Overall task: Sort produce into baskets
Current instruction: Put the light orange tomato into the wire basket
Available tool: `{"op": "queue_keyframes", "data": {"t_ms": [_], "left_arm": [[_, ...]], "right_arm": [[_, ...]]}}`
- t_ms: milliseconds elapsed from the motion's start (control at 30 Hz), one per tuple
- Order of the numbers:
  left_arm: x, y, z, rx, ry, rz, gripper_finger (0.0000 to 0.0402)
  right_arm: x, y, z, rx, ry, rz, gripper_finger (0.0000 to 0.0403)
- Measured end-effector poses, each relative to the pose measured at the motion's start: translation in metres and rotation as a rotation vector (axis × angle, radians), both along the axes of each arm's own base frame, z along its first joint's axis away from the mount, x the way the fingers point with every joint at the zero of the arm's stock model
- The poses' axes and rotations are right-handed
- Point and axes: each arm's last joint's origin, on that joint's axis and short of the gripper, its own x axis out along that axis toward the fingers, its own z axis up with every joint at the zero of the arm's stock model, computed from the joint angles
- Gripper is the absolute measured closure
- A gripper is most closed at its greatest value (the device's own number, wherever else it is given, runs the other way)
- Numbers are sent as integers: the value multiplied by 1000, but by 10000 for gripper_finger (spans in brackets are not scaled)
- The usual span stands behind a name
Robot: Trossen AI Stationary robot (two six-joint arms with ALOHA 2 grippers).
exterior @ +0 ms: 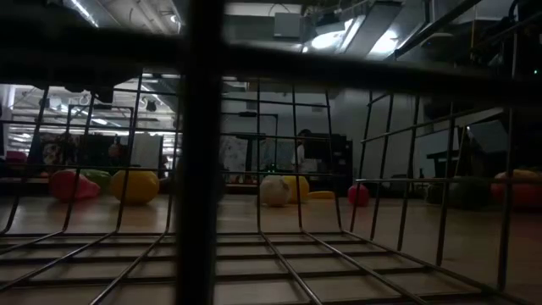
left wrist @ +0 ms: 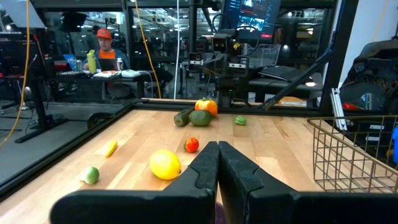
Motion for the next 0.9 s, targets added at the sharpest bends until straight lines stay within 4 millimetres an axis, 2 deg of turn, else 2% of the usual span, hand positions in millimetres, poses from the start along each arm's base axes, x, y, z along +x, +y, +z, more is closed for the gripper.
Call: {"op": "queue_keyframes", "data": {"t_ms": [333, 433, 533, 900], "left_arm": [[0, 0, 0, 0, 0, 0, 396], [0, 0, 0, 0, 0, 0, 396], [0, 0, 0, 0, 0, 0, 396], [0, 0, 0, 0, 0, 0, 396]], "right_arm": [[0, 1, 0, 31, -9, 23, 399], [0, 1, 0, 71, -21, 27, 386], [0, 1, 0, 84, -25, 28, 349], [0, 0, 0, 184, -58, 5, 168]]}}
